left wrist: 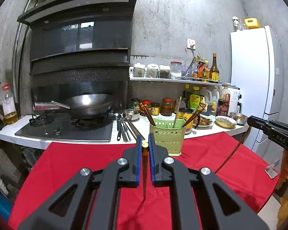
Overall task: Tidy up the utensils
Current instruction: 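Lift the chopstick upright with the left tool while the right tool carries its chopstick to the holder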
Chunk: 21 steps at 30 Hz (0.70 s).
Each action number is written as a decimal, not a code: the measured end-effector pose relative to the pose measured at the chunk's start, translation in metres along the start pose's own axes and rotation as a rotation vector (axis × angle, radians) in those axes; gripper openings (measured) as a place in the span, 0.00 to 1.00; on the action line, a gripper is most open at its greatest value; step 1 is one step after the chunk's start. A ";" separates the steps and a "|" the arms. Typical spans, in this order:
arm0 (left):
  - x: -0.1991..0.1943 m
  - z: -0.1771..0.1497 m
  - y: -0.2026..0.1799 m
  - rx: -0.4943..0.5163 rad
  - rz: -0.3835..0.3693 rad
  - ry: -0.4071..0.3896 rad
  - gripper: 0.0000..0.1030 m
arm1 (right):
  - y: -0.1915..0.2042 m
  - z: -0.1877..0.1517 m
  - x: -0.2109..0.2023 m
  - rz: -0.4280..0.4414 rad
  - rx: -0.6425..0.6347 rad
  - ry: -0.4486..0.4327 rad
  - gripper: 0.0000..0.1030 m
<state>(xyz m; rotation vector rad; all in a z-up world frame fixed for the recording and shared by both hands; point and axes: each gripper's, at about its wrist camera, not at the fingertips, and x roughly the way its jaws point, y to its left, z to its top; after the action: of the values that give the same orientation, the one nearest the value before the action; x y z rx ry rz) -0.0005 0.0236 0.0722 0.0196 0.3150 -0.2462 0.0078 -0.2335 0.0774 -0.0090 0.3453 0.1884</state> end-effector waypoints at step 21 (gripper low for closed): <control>0.018 -0.001 0.001 -0.023 -0.046 0.044 0.06 | -0.014 -0.017 0.038 -0.014 0.054 0.094 0.07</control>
<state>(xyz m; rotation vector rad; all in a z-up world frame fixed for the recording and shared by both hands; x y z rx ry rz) 0.0160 0.0207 0.0660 -0.0049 0.3621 -0.2877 0.0397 -0.2415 0.0483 0.0331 0.4435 0.1653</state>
